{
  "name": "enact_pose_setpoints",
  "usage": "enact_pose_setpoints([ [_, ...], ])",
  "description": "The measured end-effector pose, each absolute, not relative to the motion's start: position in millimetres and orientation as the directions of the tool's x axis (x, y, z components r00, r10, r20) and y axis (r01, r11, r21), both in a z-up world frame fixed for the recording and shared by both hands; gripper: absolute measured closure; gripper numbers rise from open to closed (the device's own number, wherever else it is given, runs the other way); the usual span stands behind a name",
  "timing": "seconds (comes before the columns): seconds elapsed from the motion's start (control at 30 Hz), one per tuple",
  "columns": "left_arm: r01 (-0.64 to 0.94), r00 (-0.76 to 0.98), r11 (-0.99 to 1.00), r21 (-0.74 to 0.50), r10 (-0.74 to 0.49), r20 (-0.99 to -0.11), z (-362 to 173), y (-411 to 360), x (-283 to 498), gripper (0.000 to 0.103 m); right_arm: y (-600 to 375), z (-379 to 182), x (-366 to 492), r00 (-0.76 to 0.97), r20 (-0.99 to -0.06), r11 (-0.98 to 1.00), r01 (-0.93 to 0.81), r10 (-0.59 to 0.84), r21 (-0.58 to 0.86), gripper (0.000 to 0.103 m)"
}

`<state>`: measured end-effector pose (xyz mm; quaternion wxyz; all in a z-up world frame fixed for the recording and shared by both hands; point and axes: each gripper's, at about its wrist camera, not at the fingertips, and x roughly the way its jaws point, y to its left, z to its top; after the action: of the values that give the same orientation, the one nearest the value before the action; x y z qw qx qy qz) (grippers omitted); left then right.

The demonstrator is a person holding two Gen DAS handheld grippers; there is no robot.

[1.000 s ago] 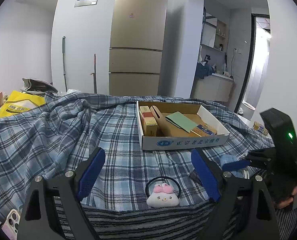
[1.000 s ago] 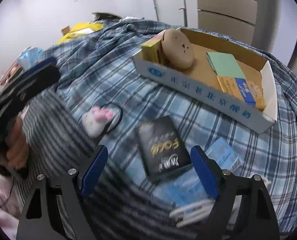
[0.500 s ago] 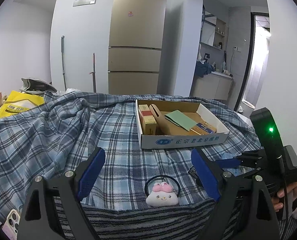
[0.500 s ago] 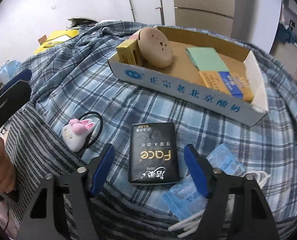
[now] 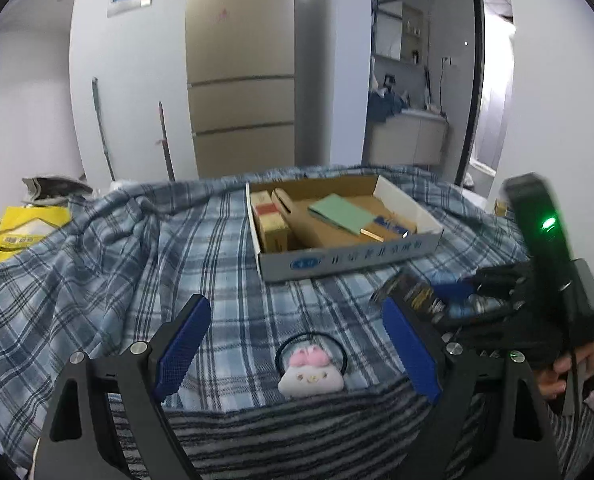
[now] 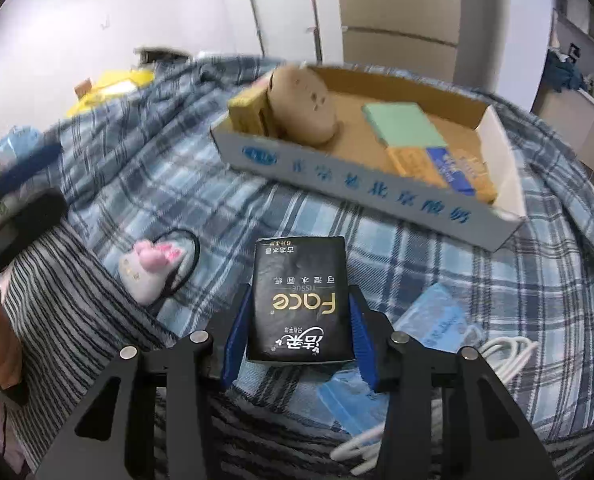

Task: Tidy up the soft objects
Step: 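Grasp the black Face tissue pack with right tool while left tool grasps the pink bunny hair tie, then lift both held items and carry them over the box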

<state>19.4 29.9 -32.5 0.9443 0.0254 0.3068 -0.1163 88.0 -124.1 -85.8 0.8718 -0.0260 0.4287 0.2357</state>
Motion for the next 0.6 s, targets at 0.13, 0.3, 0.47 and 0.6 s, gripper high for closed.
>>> enact_pose_setpoints([
  [0.13,0.218,0.666,0.973,-0.075,-0.204,-0.718,-49.1,39.0,39.3,0.017,-137.2,-80.6,86.8,0.56,-0.725,0.898,-0.396,0.401,0.191,0.058],
  [0.3,0.23,0.545,0.953,-0.197,-0.294,-0.785,-77.8,48.1,53.7,0.032,-135.2,-76.9,83.3,0.568,-0.713,0.891,-0.415,0.412,0.184,0.058],
  [0.47,0.301,0.524,0.941,-0.153,-0.298,-0.798,-83.3,29.2,48.7,0.044,-132.6,-77.8,83.3,0.562,-0.718,0.889,-0.422,0.412,0.179,0.058],
  [0.6,0.315,0.467,0.94,-0.127,-0.271,-0.842,-95.6,18.4,55.9,0.052,-133.5,-77.4,81.8,0.564,-0.712,0.886,-0.427,0.418,0.182,0.058],
])
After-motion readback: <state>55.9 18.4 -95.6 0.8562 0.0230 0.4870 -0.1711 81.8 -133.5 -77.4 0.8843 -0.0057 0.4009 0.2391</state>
